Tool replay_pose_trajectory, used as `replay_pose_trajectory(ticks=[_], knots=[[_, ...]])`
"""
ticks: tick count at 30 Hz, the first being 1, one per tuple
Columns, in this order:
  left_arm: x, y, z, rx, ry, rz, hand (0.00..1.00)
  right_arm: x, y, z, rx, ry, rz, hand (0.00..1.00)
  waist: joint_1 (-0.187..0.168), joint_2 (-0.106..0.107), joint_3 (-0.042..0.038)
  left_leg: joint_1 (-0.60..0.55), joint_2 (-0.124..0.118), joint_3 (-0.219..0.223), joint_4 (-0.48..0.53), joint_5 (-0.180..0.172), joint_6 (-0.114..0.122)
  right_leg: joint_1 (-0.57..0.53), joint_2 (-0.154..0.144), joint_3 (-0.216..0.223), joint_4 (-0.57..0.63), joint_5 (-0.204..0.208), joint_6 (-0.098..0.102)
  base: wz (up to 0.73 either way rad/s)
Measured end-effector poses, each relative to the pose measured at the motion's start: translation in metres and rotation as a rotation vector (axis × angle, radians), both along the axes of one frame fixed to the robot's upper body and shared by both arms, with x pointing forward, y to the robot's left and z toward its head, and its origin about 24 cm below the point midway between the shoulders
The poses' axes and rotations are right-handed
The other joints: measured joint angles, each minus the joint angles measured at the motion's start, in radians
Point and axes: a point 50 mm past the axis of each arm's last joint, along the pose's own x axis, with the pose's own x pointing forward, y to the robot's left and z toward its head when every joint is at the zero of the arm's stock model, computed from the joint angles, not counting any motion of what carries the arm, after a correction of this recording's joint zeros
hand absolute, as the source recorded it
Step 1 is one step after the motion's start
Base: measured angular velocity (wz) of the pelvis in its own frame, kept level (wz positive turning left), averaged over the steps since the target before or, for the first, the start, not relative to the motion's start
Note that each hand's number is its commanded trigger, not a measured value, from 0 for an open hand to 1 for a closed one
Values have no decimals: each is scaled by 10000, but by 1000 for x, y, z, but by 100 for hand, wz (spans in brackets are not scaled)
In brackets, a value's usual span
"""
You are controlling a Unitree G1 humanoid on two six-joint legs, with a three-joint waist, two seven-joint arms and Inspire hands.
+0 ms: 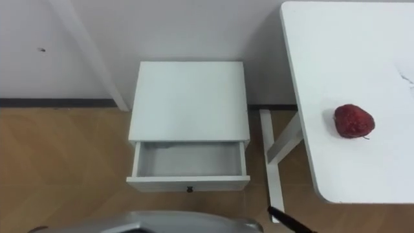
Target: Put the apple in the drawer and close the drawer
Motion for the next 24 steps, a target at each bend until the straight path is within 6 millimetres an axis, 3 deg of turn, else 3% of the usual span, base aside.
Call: replay_pose_trajectory(ticks=[4, 9, 12, 16, 22, 24], knots=[[-2, 16, 5, 440, -585, 985, 0, 5, -25, 10, -529, -1669, -4938, 0, -293, -128, -43, -35, 11, 106, 18, 0, -1, -122, 12, 111, 7, -4, -3, -9], [0, 28, 10, 947, -789, 1226, 0, 0, -40, 17, -731, -1983, -7804, 0, -510, -374, -70, -29, 15, 136, -7, -1, 0, -134, 17, 142, 40, -3, -2, -1], [-1, 30, 11, 978, -794, 1374, 0, 4, -51, 23, -828, -2017, -8486, 0, -516, -445, -54, -30, 84, 272, -4, -20, -13, -243, 54, 163, 219, -2, -3, -12], [-3, 32, 12, 1045, -814, 1414, 0, 16, -74, 39, -1226, -2103, -9284, 0, -696, -569, -107, -107, 93, 328, 31, -32, -16, -329, 51, 163, 221, -1, -5, -6], [0, 38, 17, 1323, -1075, 1129, 0, 51, -126, 99, -3245, -3198, -9437, 0, -906, -511, -127, -225, 90, 334, 55, -27, -11, -430, 52, 159, 228, 7, -16, 0], [2, 37, 17, 1314, -1194, 1069, 0, 64, -141, 130, -4434, -3520, -9239, 0, -929, -505, -131, -283, 94, 328, 41, -17, -23, -496, 59, 140, 225, 7, -16, 0]])
